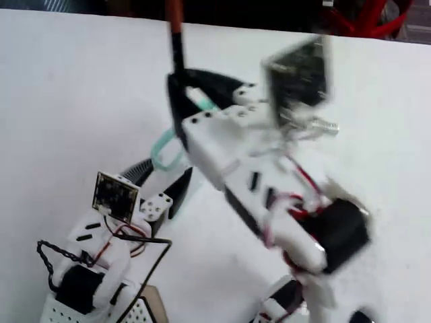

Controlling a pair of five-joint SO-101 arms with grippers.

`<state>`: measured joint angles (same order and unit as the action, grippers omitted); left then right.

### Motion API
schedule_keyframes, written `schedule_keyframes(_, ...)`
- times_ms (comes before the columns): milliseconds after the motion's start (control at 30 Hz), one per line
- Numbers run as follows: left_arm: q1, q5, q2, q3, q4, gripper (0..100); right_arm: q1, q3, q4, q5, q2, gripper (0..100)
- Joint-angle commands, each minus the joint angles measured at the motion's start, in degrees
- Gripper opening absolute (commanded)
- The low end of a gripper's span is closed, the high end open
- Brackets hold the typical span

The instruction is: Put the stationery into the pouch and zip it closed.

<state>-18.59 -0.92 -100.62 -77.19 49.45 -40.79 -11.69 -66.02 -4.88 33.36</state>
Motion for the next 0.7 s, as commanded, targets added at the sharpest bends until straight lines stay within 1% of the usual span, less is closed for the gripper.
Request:
schedule_keyframes(0, -0.31, -0.79, -0.48, 0.26, -1.14, 22, -0.31, 4.48, 2.86, -1.14, -0.4, 1.8)
schedule_keyframes(133, -0.31, -0.79, -0.57, 0.26, -1.14, 22, -0.13, 10.81, 6.2, -0.88, 0.92, 1.8)
schedule_keyframes(300, -0.31, -0.79, -0.57, 0.35, -1.23, 22, -0.04, 18.55, 14.02, -0.79, 2.24, 1.8)
schedule_keyframes(367, -0.31, -0.79, -0.57, 0.35, -1.23, 22, -0.04, 20.4, 15.69, 0.26, 2.42, 1.8)
schedule_keyframes(533, -0.31, -0.79, -0.57, 0.35, -1.23, 22, -0.04, 21.45, 15.16, 3.69, 3.65, 1.8)
schedule_keyframes(667, -0.31, -0.79, -0.57, 0.35, -1.23, 22, -0.75, 21.45, 9.98, 8.97, 6.81, 1.8)
